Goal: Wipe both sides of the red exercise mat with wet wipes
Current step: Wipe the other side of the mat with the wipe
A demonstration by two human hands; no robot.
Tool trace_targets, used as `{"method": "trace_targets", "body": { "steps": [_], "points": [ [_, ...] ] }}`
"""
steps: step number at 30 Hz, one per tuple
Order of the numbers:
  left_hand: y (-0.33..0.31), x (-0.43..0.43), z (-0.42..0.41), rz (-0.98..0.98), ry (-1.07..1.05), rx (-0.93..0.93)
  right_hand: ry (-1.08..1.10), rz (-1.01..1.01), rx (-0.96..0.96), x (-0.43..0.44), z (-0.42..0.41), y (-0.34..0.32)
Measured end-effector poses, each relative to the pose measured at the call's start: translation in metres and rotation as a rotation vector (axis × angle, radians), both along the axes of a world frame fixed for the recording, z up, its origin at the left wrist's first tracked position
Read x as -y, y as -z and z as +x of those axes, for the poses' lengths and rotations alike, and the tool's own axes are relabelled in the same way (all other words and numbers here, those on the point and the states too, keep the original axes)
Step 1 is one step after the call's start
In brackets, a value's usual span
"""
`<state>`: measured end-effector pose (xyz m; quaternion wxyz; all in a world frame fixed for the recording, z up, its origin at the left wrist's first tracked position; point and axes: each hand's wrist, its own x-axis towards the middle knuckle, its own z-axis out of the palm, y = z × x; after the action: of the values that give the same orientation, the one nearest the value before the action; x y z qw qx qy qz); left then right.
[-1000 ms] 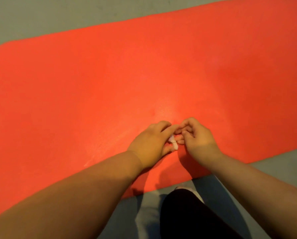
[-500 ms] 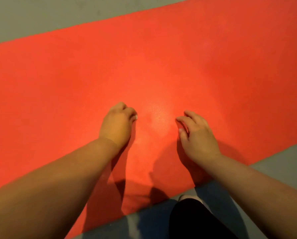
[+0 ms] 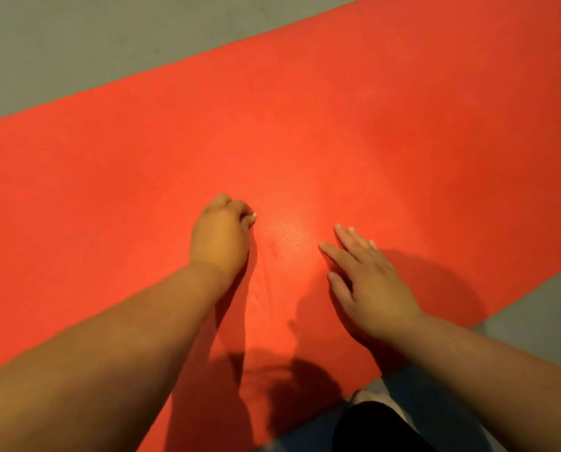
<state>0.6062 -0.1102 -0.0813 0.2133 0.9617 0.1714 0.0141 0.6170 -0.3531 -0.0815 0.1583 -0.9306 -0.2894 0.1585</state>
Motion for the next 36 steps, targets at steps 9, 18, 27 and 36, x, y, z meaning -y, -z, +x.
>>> {"method": "trace_targets", "body": {
  "steps": [9,18,27,36],
  "points": [
    [0.0,0.023,-0.11,0.048,0.631,0.058,-0.013,-0.003,0.009,0.0,-0.004,-0.002],
    [-0.006,0.116,-0.139,-0.14,0.128,-0.001,-0.026,-0.008,-0.027,0.017,-0.027,-0.007],
    [-0.008,0.043,-0.2,-0.02,-0.216,-0.086,-0.082,-0.041,-0.108,0.038,-0.038,-0.016],
    [-0.005,0.129,-0.198,-0.151,0.095,-0.163,-0.045,-0.047,-0.18,0.041,-0.047,-0.025]
  ]
}}
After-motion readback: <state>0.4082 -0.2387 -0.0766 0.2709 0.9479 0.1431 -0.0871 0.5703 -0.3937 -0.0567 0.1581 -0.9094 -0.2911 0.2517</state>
